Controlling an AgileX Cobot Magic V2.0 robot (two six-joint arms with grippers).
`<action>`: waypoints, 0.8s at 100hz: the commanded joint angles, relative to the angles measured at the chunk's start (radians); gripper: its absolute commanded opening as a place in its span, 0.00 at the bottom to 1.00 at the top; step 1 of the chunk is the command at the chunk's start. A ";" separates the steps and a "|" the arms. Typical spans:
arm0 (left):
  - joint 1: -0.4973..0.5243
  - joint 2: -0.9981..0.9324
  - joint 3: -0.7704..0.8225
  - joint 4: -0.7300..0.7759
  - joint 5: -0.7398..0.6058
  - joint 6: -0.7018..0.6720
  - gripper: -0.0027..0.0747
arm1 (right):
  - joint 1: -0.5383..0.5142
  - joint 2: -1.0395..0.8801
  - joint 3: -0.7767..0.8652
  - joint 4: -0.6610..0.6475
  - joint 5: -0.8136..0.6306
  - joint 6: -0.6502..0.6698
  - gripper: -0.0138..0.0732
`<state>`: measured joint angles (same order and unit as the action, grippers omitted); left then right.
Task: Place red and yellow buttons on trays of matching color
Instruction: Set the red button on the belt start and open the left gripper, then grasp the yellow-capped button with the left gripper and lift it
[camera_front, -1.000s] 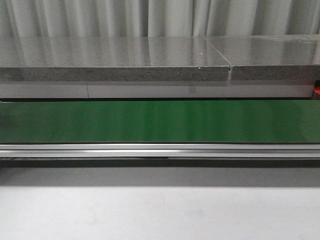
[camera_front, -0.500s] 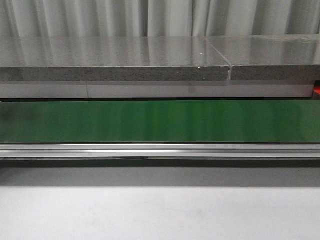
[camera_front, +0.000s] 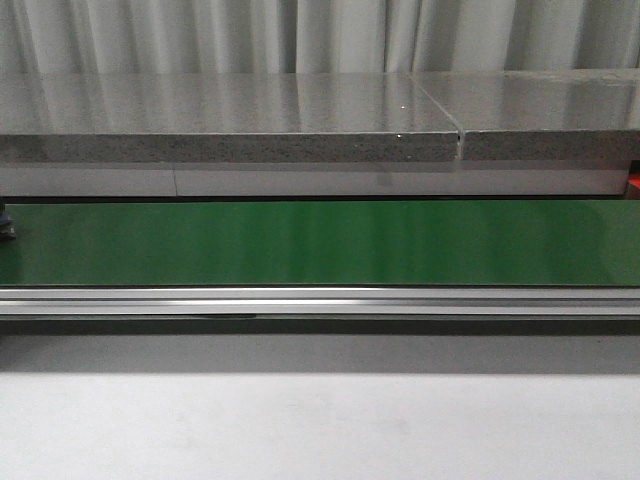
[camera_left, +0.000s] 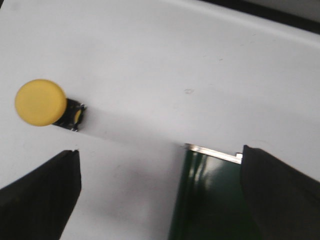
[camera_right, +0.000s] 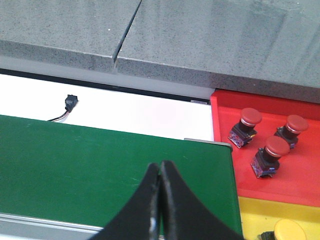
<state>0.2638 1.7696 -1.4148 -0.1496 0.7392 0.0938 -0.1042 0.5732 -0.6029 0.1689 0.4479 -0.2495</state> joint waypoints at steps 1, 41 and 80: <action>0.047 -0.007 -0.032 -0.010 -0.050 -0.009 0.85 | 0.002 -0.001 -0.027 0.002 -0.068 -0.007 0.08; 0.144 0.145 -0.032 -0.016 -0.160 -0.009 0.85 | 0.002 -0.001 -0.027 0.002 -0.068 -0.007 0.08; 0.146 0.219 -0.062 -0.016 -0.296 -0.009 0.85 | 0.002 -0.001 -0.027 0.002 -0.068 -0.007 0.08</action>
<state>0.4085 2.0292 -1.4343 -0.1528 0.5145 0.0938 -0.1042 0.5732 -0.6029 0.1689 0.4479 -0.2495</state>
